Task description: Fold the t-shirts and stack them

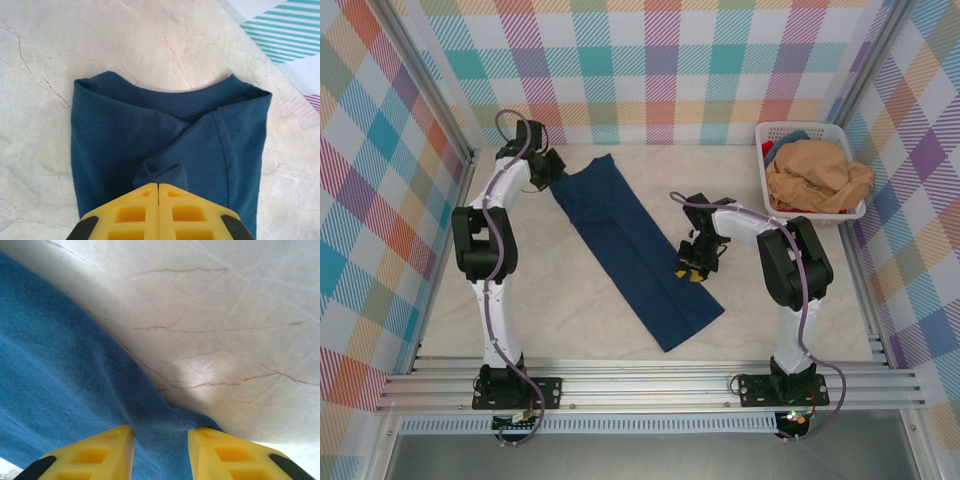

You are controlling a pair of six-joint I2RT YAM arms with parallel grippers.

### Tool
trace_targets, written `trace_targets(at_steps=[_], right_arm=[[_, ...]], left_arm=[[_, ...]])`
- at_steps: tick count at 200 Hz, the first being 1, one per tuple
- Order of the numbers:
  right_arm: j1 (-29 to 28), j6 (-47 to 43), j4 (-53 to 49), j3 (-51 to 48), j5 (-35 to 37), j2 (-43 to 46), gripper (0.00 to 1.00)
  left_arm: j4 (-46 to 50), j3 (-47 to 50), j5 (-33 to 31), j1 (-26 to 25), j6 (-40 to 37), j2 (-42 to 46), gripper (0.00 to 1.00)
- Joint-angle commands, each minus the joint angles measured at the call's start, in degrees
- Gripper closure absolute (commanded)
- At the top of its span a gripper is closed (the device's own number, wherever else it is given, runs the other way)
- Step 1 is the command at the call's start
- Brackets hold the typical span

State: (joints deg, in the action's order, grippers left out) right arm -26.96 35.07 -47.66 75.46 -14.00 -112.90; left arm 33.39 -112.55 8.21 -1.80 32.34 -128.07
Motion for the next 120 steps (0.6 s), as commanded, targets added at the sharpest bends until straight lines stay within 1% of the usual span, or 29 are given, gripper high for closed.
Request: trace_targets(at_steps=[1, 11, 62, 120], right_arm=[[0.33, -1.17, -0.17, 0.72, 0.58, -1.79, 0.66], [0.41, -1.15, -0.23, 0.74, 0.55, -1.8, 0.66], [0.42, -1.14, -0.52, 0.83, 0.51, -1.44, 0.66], [0.42, -1.31, -0.59, 0.56, 0.51, -1.51, 0.66]], left_arm=[[2.58, -1.08, 1.95, 0.1, 1.41, -2.89, 1.0], [2.86, -1.7, 2.18, 0.12, 1.71, -3.98, 1.0], [4.82, -3.65, -2.13, 1.48, 1.16, -7.33, 1.0], [8.13, -11.79, -2.48, 2.46, 1.21, -12.05, 1.0]])
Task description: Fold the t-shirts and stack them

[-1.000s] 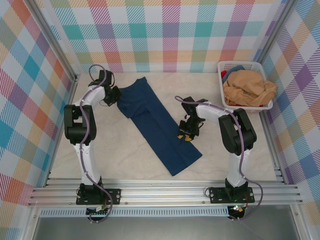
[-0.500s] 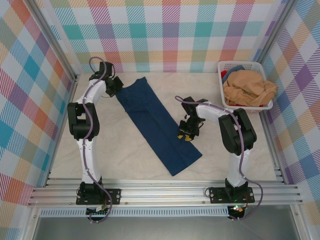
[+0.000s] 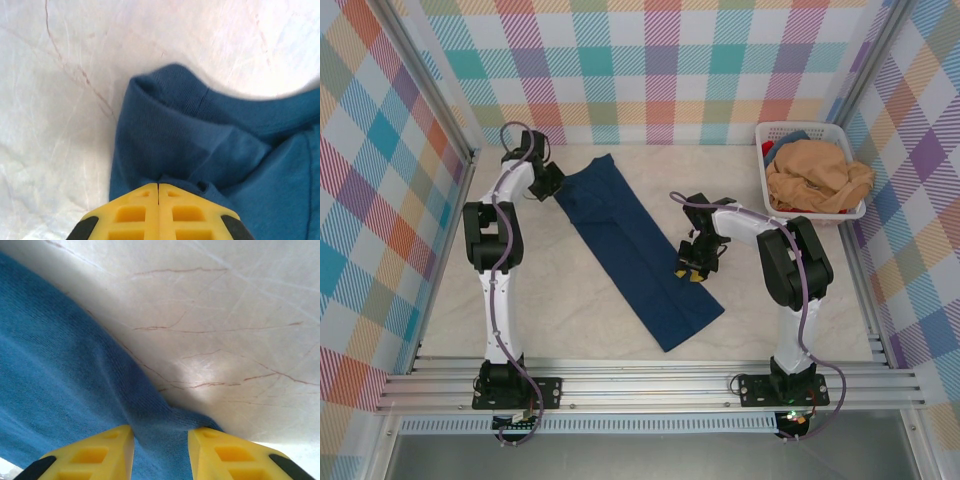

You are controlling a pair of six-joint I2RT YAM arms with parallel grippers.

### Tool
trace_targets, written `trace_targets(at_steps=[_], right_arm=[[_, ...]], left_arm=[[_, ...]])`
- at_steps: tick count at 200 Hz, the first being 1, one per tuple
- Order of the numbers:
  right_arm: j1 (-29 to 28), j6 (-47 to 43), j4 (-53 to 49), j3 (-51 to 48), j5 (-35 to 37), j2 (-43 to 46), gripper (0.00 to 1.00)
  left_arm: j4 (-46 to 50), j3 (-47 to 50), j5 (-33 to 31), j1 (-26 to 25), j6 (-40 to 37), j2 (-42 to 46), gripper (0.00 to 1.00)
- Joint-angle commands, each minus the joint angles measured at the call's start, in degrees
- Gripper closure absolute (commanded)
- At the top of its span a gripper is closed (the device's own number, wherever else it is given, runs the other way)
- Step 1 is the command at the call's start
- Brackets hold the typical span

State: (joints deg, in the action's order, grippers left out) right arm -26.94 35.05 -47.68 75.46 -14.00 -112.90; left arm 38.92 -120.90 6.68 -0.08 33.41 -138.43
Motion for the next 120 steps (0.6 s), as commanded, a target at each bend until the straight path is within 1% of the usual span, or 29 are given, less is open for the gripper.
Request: trace_targets(at_steps=[1, 33, 38, 41, 46, 54, 58, 70, 76, 96, 106, 120], right_arm=[[0.4, -1.29, -0.57, 0.56, 0.53, -1.52, 0.66], [0.4, -1.3, -0.66, 0.65, 0.58, -1.51, 0.65], [0.42, -1.36, -0.66, 0.72, 0.48, -1.53, 0.66], [0.4, -1.45, -0.59, 0.74, 0.47, -1.47, 0.66], [0.48, -1.59, -0.55, 0.84, 0.54, -1.26, 0.66], [0.53, -1.93, -0.31, 0.92, 1.0, -0.62, 0.65], [0.57, -2.11, -0.31, 1.0, 1.34, -0.3, 0.64], [0.83, -2.81, -0.14, 1.47, 1.92, 0.77, 0.62], [1.16, -3.11, -0.11, 1.73, 2.13, 1.28, 0.61], [2.01, -4.12, 0.77, 2.15, 2.09, 2.8, 0.59], [2.39, -4.53, 1.2, 2.31, 2.14, 3.12, 0.58], [3.0, -5.14, 1.36, 2.82, 2.01, 2.61, 0.59]], left_arm=[[2.67, -3.54, -0.96, 0.76, 0.24, -1.77, 1.0], [7.93, -10.43, -4.06, 0.93, 1.54, -4.77, 1.0], [9.13, -11.61, -4.46, 0.95, 2.02, -5.21, 0.98], [9.64, -12.19, -4.6, 0.96, 2.18, -5.5, 0.95], [10.48, -12.95, -4.93, 0.99, 2.42, -5.73, 0.87], [12.03, -14.04, -5.57, 1.04, 3.02, -5.72, 0.68], [12.69, -14.39, -5.97, 0.96, 3.35, -5.46, 0.61], [13.99, -14.22, -7.31, 0.89, 3.83, -3.65, 0.48], [14.56, -13.73, -8.33, 0.79, 4.16, -2.35, 0.43], [15.78, -8.94, -9.18, 0.86, 7.21, 3.53, 0.43], [12.93, -3.45, -6.02, 0.54, 9.18, 7.57, 0.47], [7.46, 6.55, -1.68, -1.55, 12.68, 13.35, 0.54]])
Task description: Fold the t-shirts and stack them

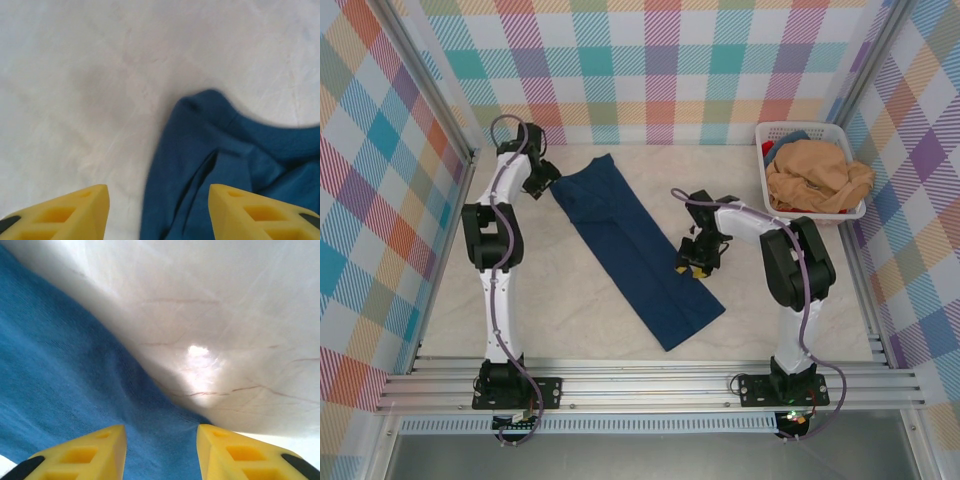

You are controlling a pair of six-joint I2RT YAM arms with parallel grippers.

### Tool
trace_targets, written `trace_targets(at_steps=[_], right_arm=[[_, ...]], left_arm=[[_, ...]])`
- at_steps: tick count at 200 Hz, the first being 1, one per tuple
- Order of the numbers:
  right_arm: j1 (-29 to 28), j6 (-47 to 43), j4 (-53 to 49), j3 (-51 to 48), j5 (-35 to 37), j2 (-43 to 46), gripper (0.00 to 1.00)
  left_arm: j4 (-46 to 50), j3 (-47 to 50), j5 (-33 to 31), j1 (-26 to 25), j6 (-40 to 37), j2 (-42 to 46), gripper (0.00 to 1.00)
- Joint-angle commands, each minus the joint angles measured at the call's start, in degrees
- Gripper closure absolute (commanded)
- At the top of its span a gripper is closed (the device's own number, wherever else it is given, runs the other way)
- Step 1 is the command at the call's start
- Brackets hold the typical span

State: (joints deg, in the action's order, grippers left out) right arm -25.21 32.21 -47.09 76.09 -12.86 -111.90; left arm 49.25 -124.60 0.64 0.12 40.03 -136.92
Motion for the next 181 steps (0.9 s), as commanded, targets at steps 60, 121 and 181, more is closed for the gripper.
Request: trace_targets(at_steps=[60, 121, 181], right_arm=[[1.7, -5.81, 2.42, 5.8, -2.95, -3.06, 0.7], [-1.15, -4.08, 2.65, 5.49, -3.4, -7.37, 0.75], [-1.16, 0.23, 1.73, -2.48, -0.47, -4.57, 0.79]], left_arm=[[-14.15, 36.42, 7.4, -9.49, 23.42, 22.5, 0.72], [-15.67, 33.59, 6.6, -9.08, 21.95, 13.46, 0.76], [-12.94, 14.8, 11.29, -10.22, 17.18, -0.5, 0.74]])
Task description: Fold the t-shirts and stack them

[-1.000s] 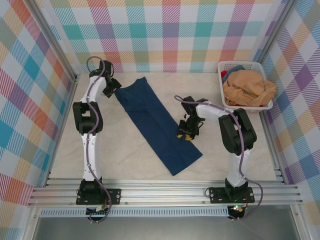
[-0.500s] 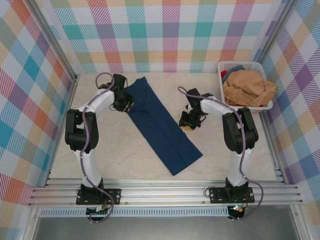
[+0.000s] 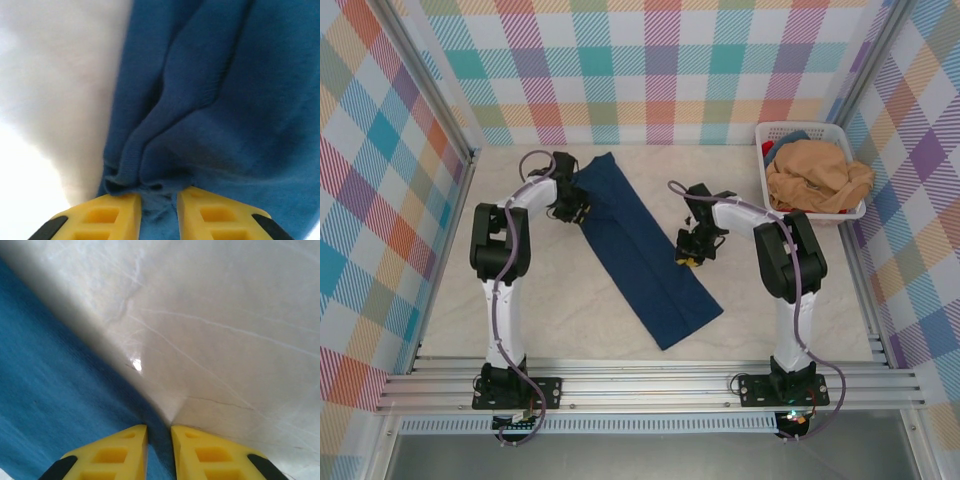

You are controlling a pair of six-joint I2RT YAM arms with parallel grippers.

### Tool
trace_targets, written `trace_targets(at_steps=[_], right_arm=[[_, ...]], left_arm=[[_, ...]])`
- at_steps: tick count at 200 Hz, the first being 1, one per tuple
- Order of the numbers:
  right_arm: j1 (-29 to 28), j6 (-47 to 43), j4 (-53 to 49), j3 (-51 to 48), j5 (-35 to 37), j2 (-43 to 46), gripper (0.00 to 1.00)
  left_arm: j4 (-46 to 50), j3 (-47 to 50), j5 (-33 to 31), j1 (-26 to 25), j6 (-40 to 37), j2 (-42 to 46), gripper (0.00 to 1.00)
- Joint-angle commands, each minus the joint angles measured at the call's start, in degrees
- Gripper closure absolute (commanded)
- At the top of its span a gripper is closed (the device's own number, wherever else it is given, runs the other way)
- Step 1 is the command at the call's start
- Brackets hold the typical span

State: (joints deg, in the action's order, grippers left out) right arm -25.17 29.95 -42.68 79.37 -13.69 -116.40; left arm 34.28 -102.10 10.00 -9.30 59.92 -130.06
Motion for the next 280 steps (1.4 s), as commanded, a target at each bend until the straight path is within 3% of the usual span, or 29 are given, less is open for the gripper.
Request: trace_targets(at_steps=[1, 48, 76, 97, 130, 163, 204, 231, 280], right_arm=[[-1.15, 2.53, -2.59, -6.21, 0.36, 0.03, 0.79], [-1.66, 8.66, 0.35, -13.58, -2.78, 3.84, 0.79], [-5.01, 12.86, 1.54, -14.8, -4.73, 3.99, 0.81], [-8.52, 17.0, 2.47, -15.13, -6.82, 3.4, 0.84], [-12.73, 19.62, 1.07, -15.11, -6.5, 2.87, 0.86], [-13.48, 20.58, 0.93, -17.48, -9.37, 2.72, 0.9], [-15.34, 22.78, 2.13, -17.82, -8.09, 2.43, 0.89], [-12.55, 22.15, 0.43, -16.06, -3.08, 3.89, 0.88], [-10.43, 17.53, -2.88, -13.04, 3.25, 13.29, 0.67]], left_arm=[[2.38, -7.99, 1.86, -0.89, -2.79, -7.69, 0.74], [8.46, -31.23, 2.33, -4.27, -3.01, -20.28, 0.73], [9.49, -39.21, 3.67, -6.17, -2.03, -25.24, 0.72], [7.86, -39.58, 4.37, -6.78, -1.04, -25.89, 0.71], [17.53, -40.16, -1.69, -6.57, -2.54, -23.99, 0.72], [11.88, -27.17, -1.4, -6.0, -5.2, -17.37, 0.72], [14.73, -30.62, -1.05, -5.62, -7.63, -19.32, 0.72], [17.53, -30.83, -3.52, -4.9, -9.01, -18.24, 0.73], [17.11, -23.64, -8.66, -4.3, -13.48, -3.83, 0.44]])
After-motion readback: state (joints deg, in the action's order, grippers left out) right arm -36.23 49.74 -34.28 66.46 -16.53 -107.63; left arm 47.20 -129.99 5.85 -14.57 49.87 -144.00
